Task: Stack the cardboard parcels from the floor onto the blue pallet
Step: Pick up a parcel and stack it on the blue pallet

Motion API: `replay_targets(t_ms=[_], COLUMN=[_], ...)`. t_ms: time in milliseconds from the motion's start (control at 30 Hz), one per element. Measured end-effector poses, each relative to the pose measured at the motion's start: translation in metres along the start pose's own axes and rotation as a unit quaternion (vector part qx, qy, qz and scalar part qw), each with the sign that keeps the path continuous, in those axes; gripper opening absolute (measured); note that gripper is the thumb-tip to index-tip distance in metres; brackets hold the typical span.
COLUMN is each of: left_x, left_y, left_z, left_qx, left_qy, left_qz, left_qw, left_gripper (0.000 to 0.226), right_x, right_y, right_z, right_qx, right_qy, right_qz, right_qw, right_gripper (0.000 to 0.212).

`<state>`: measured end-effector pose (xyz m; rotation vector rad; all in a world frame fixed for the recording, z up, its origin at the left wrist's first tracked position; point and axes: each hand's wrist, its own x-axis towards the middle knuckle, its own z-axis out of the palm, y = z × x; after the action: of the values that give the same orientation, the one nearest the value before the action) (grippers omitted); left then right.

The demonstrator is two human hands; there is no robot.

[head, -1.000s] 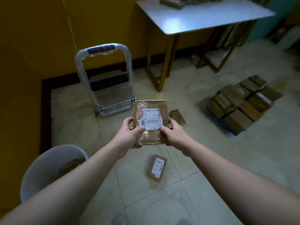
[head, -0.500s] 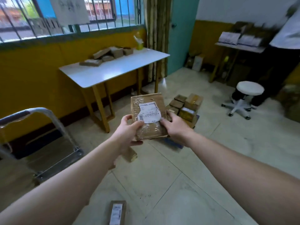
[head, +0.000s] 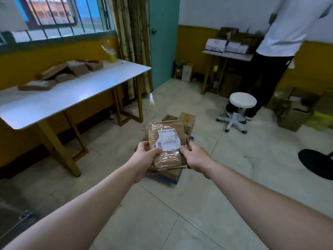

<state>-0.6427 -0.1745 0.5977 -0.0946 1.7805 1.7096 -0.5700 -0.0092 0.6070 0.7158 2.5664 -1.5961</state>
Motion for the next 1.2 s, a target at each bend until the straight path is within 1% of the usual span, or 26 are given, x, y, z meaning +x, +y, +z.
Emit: replay_targets(t_ms=[67,167,367,533,633,700,767,867,933,1000,1100,1200], left_x=[0.033,0.079,0.168,0.229,0.256,0.271,0.284,0.313,0.338,0.364,0.400,0.430], left_y=[0.011,0.032,0.071,0.100,0.123,0.139,0.153,0.169,0.174,0.173,0.162,0.144], left_z=[0.021,0.056,0.130,0.185,0.203,0.205,0.201,0.188,0.179,0.172,0.172,0.176], left_qx=[0.003,0.023,0.033,0.023,0.030,0.027,0.016,-0.031,-0.043,-0.055,-0.096,-0.125], left_qy=[-0.010,-0.010,0.001,0.038,0.078,0.104,0.130,0.163,0.180,0.195,0.204,0.219], left_qz=[-0.006,-0.010,-0.010,0.003,0.020,0.026,0.024,0.020,0.023,0.017,-0.023,-0.068], left_qw=[1.000,1.000,0.999,0.999,0.996,0.994,0.991,0.986,0.982,0.979,0.974,0.965], left_gripper=[0.046,0.048,0.054,0.053,0.043,0.037,0.035,0.041,0.045,0.047,0.046,0.048], right_x=[0.028,0.066,0.155,0.240,0.289,0.318,0.346,0.390,0.419,0.444,0.479,0.515], right_y=[0.006,0.010,0.032,0.044,0.036,0.026,0.014,0.000,-0.002,0.000,0.011,0.025], right_z=[-0.022,-0.062,-0.143,-0.205,-0.233,-0.241,-0.241,-0.232,-0.224,-0.217,-0.211,-0.207], right_qx=[-0.010,-0.024,-0.044,-0.052,-0.072,-0.081,-0.090,-0.104,-0.120,-0.162,-0.218,-0.276], right_qy=[0.014,0.042,0.026,-0.021,-0.051,-0.077,-0.098,-0.128,-0.146,-0.165,-0.217,-0.259], right_qz=[0.009,0.015,-0.002,-0.039,-0.066,-0.086,-0.110,-0.126,-0.130,-0.131,-0.117,-0.115], right_qw=[1.000,0.999,0.999,0.998,0.994,0.990,0.985,0.978,0.973,0.964,0.944,0.918], right_gripper=[0.041,0.058,0.066,0.065,0.066,0.067,0.068,0.069,0.071,0.076,0.090,0.096])
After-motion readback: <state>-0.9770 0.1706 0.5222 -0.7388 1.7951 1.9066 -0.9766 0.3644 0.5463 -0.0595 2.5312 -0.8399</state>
